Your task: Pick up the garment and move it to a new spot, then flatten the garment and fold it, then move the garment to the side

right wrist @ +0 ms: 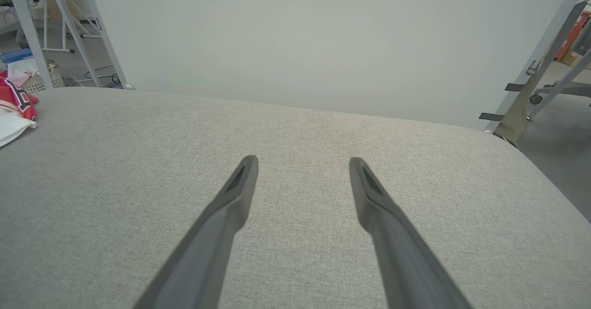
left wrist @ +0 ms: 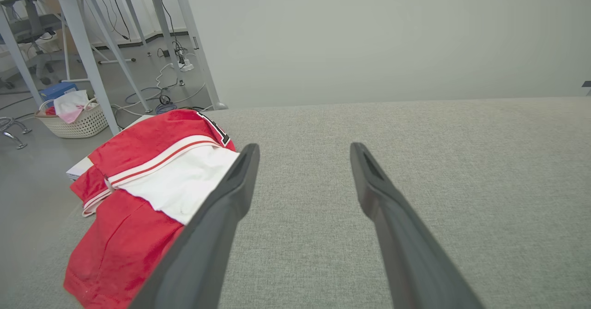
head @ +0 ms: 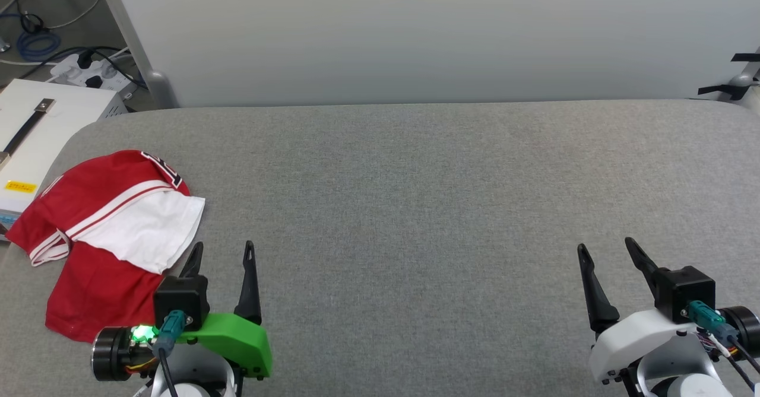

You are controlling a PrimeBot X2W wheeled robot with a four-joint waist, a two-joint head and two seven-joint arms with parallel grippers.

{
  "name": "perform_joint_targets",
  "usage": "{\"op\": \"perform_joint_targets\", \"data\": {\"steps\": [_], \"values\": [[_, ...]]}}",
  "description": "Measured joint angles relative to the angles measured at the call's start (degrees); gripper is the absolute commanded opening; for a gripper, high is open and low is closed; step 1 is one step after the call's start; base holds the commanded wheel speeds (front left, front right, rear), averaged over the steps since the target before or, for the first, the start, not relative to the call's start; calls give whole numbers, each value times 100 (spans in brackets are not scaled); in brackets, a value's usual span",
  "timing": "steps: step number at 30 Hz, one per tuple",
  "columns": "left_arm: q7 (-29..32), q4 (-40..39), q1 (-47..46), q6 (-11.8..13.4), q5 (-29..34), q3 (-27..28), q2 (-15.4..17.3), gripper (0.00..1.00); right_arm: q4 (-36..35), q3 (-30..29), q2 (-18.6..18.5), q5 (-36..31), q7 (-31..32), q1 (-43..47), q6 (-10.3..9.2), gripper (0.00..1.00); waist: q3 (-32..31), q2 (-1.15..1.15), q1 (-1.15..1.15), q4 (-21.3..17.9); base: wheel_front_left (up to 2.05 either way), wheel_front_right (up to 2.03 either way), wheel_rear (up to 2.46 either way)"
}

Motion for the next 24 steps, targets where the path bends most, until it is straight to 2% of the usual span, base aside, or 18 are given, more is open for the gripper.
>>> {"op": "perform_joint_targets", "data": {"steps": [24], "values": [[-337, -118, 20, 188, -34, -116, 0, 100, -230, -186, 0, 468, -345, 90, 0, 100, -33, 0, 0, 31, 0, 0, 0]]}}
